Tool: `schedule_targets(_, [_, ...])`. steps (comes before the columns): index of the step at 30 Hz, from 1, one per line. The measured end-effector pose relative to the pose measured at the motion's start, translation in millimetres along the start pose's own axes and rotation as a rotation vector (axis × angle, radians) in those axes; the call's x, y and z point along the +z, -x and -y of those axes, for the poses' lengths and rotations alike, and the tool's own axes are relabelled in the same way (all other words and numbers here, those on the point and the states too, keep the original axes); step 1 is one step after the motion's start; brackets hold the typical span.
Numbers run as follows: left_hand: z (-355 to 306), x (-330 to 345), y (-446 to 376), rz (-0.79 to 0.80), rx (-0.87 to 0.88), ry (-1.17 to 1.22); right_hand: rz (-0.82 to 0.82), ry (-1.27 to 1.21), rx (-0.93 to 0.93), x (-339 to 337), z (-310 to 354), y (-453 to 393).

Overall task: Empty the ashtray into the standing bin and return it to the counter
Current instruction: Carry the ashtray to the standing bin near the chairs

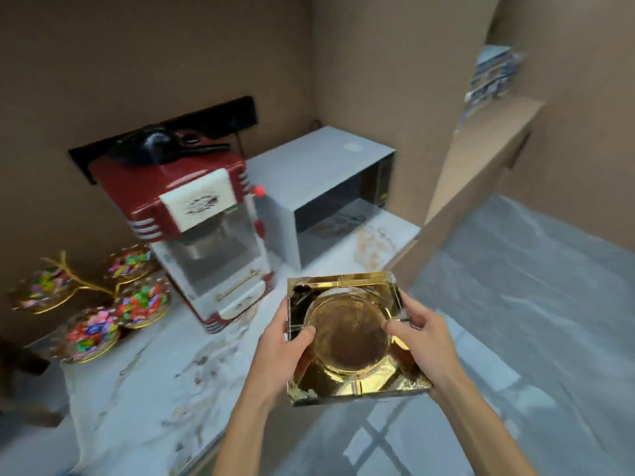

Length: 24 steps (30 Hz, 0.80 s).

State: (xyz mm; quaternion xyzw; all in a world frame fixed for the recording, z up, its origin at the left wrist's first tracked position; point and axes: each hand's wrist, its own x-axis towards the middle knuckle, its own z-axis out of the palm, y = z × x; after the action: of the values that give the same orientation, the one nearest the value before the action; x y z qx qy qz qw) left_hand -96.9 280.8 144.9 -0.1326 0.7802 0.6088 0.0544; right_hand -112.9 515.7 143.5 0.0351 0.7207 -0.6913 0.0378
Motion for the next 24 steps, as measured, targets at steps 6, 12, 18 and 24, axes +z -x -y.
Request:
schedule_targets(6, [-32.1,124.1,19.0,0.170,0.084,-0.065,-0.194,-0.004,0.005,-126.6,-4.1,40.6])
schedule_targets(12, [-65.4,245.9,46.6,0.441,0.135,-0.101,-0.446,-0.061,0.041,-244.3,-10.6,98.7])
schedule_targets(18, [-98.3,362.9,72.8,0.692,0.231,-0.151,-0.717,-0.072,0.048,-342.9,-18.8,159.1])
schedule_targets(24, [-119.1,485.9,88.4,0.949,0.261,-0.166,-0.971,-0.135,0.052,-427.9,-29.2,208.3])
